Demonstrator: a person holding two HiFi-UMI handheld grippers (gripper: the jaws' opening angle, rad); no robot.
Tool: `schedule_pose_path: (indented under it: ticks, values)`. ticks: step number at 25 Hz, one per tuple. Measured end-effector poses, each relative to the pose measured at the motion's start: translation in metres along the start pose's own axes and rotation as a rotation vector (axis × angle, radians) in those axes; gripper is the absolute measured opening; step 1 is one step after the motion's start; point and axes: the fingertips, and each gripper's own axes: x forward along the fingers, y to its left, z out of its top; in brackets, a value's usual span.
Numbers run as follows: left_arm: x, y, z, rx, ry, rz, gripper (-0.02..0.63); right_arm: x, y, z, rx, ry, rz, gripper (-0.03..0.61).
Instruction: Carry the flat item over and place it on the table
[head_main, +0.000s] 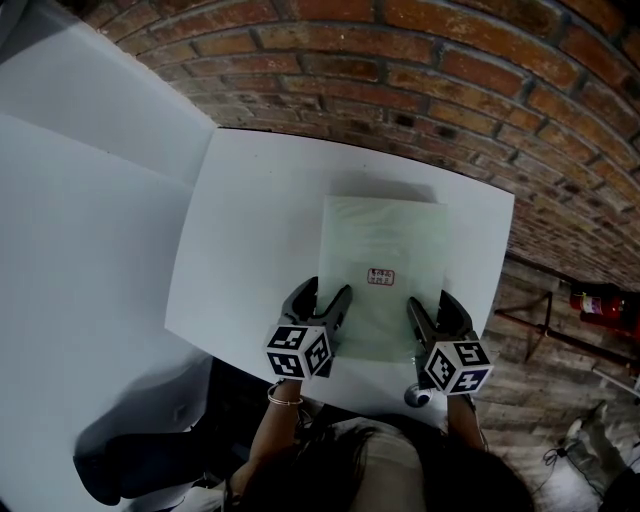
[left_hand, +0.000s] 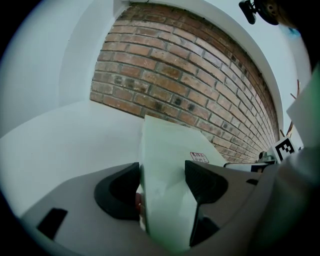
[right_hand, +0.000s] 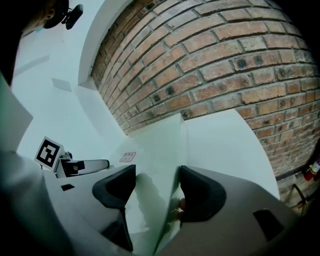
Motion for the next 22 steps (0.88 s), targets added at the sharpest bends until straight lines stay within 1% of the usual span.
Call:
schedule_pose_path:
  ticks: [22]
  values:
    - [0.0052, 0.0018, -0.0026, -0.018, 0.034, -0.007, 0.293, 0.0037, -0.0036, -0.0024, 0.013, 0.031, 0.001, 0.284]
